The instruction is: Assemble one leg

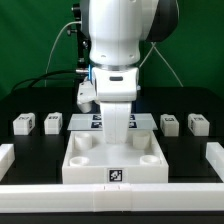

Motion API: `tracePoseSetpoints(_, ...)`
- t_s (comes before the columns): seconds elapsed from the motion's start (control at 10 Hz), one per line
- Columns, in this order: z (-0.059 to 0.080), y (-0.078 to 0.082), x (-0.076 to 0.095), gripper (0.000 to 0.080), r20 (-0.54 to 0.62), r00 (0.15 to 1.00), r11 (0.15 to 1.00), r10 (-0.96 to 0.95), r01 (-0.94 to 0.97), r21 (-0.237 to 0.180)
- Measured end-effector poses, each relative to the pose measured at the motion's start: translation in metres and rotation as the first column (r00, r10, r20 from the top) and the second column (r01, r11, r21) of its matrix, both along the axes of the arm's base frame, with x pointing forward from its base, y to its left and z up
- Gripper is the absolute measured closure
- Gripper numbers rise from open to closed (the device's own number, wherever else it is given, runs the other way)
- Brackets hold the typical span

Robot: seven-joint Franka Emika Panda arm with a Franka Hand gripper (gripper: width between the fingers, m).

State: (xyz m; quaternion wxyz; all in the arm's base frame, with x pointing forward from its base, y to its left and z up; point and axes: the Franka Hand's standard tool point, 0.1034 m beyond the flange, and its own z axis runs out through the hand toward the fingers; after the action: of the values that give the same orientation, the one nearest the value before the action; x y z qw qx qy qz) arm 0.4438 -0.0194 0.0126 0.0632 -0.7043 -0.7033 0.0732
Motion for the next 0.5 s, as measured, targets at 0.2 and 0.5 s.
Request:
tracePoseSetpoints(0.2, 0.0, 0.0, 0.0, 0.072, 0.0, 1.0, 1.0, 0.0, 0.0, 0.0)
tracePoseSetpoints(0.5, 0.0, 0.018, 0.01, 0.0719, 0.017, 1.0, 1.0, 0.001, -0.001, 0.001)
